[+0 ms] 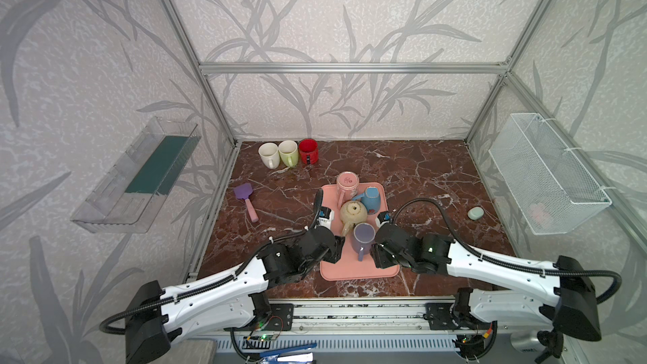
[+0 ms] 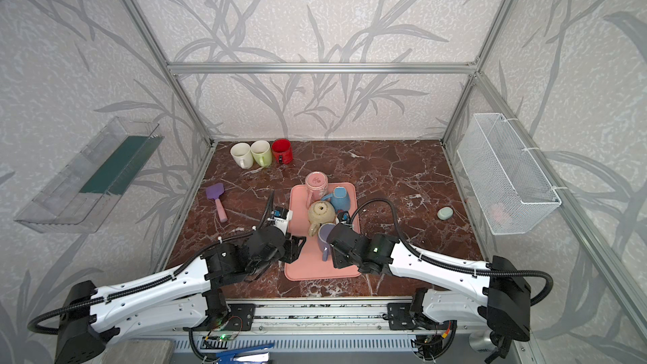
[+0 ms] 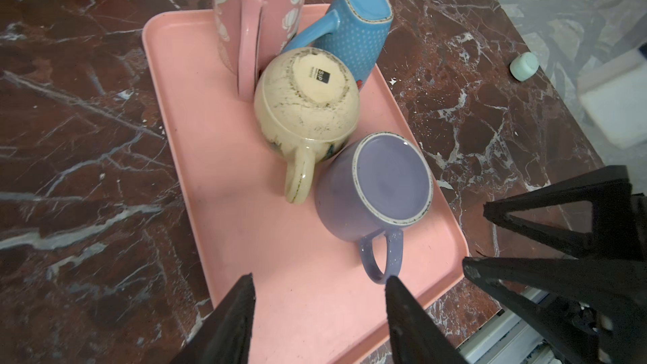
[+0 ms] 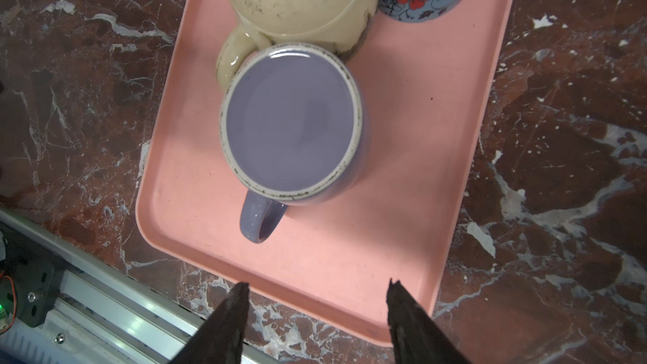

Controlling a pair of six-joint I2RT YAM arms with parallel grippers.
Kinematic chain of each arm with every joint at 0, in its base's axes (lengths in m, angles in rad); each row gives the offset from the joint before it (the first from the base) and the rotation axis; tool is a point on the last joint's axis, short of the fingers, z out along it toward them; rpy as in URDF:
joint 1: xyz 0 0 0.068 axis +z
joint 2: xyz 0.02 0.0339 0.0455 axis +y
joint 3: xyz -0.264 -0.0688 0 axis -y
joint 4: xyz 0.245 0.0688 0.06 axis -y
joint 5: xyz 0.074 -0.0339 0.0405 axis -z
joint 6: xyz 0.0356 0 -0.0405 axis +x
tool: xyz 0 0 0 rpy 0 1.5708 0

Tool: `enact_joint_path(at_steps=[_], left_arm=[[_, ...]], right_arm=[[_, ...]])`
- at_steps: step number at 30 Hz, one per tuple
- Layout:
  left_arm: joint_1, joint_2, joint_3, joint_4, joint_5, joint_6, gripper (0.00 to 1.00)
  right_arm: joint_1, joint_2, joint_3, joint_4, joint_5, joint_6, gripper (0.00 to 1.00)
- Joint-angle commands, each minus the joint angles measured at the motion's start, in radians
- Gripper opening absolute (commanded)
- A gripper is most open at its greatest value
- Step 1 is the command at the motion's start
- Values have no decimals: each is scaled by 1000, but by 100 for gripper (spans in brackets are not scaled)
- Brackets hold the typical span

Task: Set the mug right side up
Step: 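Lower the right gripper onto the upside-down lavender mug's base and close it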

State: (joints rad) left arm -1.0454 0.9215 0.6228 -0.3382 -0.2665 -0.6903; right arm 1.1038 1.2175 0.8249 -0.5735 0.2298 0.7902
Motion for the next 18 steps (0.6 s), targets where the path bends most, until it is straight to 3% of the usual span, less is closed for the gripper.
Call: enact_joint_path(at_steps=[1, 8, 18], left_arm=[[2, -73, -36, -41, -85, 3, 64], [9, -223, -92, -77, -135, 3, 83], [31, -328, -171, -69, -140, 10, 86]], right_arm=[[28, 51, 55, -36, 71, 80, 64], [46, 166, 118, -52, 100, 189, 67], [59, 303, 195, -72, 119, 294, 67]])
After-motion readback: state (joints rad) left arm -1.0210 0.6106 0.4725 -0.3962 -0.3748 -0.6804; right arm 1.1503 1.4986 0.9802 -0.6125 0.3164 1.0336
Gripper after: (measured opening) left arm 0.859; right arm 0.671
